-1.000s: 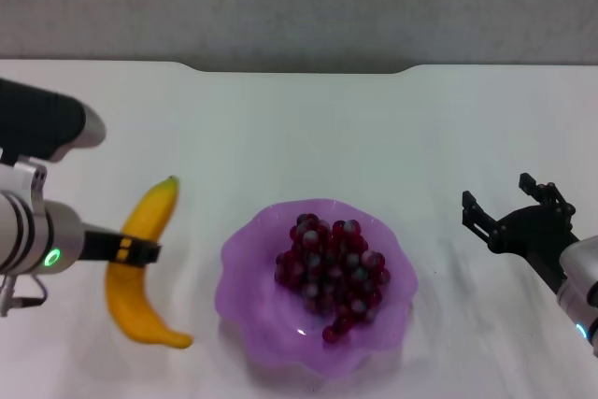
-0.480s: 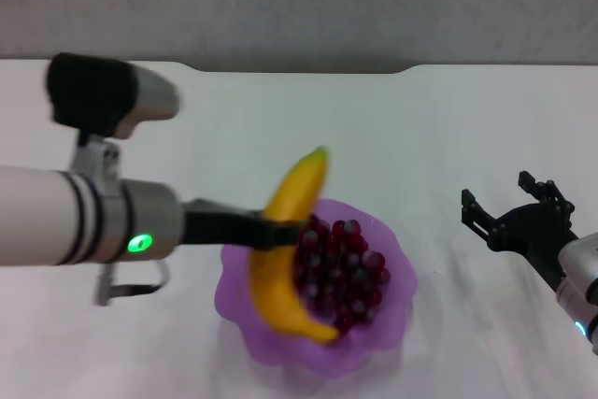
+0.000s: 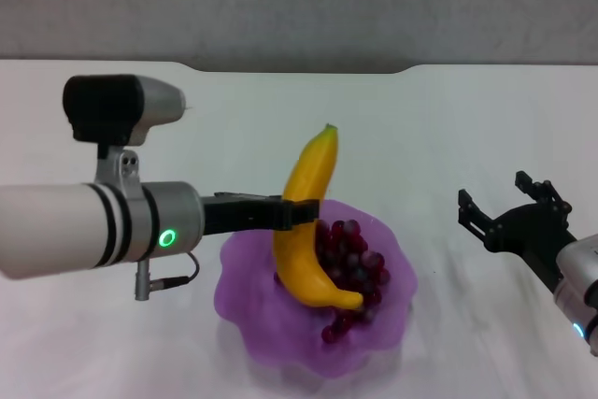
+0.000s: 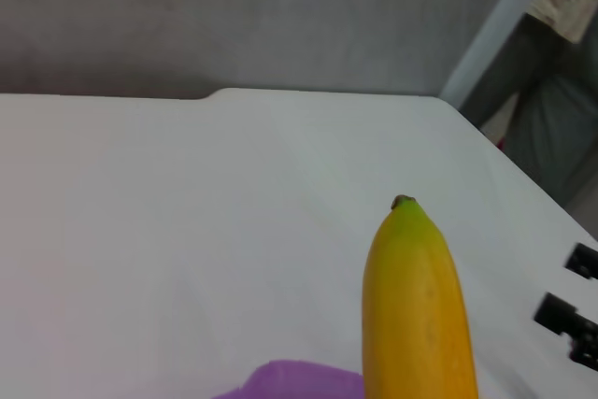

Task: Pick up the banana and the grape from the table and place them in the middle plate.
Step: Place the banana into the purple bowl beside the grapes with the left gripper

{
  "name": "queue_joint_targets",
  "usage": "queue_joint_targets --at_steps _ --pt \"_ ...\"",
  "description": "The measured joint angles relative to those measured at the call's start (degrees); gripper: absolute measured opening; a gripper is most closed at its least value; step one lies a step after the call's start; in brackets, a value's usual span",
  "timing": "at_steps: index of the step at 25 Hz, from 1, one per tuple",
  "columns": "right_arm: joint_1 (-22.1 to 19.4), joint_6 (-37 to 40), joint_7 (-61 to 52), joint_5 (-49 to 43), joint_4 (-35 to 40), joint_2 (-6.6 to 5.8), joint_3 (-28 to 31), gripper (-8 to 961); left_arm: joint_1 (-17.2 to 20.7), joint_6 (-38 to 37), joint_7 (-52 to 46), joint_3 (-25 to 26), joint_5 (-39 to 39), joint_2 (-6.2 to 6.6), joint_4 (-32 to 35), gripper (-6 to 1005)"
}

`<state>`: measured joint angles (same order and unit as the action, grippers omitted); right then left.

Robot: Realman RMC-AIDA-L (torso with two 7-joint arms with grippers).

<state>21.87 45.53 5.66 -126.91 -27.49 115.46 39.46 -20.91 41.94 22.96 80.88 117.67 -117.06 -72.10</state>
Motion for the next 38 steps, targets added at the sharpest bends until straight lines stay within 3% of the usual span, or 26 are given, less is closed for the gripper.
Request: queue_joint_targets --at_steps 12,27,34,38 --pt "0.2 0.0 0.0 0.0 0.1 0.03 -0.2 881 3.1 -6.5 13.8 0.1 -14.2 -0.02 8.8 501" --pt "0.2 0.0 0.1 0.0 -0.2 -0.04 -0.2 882 2.8 -7.1 31.4 -1.9 -29.7 -0.21 18.2 505" --pt "0.3 0.0 0.0 0.0 -0.3 -0.06 -0.2 882 2.2 -7.1 34.6 -2.1 -31.5 -0.26 19.9 516" --pt "0.3 0.0 0.0 0.0 -0.3 -0.06 -0.3 882 2.5 -7.1 35.5 -2.1 -32.1 -0.24 19.4 614"
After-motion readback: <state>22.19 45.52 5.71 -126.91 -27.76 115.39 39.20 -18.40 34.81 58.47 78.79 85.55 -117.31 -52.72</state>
